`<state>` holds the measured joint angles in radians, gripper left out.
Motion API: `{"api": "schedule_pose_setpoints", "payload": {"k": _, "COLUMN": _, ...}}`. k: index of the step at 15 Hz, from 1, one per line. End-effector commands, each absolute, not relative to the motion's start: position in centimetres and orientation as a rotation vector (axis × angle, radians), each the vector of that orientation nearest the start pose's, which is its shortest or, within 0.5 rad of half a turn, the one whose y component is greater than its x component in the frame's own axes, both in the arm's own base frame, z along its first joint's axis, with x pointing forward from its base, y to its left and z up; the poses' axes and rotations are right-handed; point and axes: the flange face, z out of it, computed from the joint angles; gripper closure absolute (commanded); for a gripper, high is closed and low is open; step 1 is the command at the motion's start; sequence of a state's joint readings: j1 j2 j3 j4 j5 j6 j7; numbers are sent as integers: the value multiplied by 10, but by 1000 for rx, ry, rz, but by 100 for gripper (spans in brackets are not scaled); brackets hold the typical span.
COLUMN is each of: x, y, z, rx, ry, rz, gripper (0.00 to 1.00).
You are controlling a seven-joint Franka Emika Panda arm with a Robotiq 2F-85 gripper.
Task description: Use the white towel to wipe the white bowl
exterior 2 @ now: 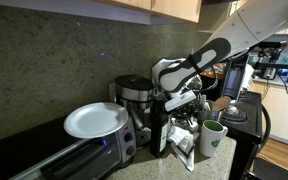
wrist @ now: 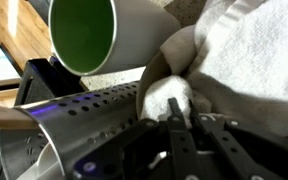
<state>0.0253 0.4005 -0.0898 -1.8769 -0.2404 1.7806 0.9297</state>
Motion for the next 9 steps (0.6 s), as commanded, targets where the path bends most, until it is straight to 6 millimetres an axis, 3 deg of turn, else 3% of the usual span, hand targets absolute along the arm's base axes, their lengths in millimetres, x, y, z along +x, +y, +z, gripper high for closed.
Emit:
{"api": "schedule_pose_setpoints", "payload": {"k": 1, "x": 572, "y": -54, "z": 276, "rx": -3106, "ry": 1485, "rz": 623, "gripper": 97}}
{"api": "schedule_pose_setpoints", "payload": {"k": 5, "x": 580, "y": -58, "z": 277, "rx": -3022, "ry": 1536, "rz": 515, "gripper": 97}}
{"api": "schedule_pose_setpoints", "payload": {"k": 9, "x": 587, "y": -69, "z": 285, "rx": -3055, "ry": 1547, "rz": 388, "gripper": 97}}
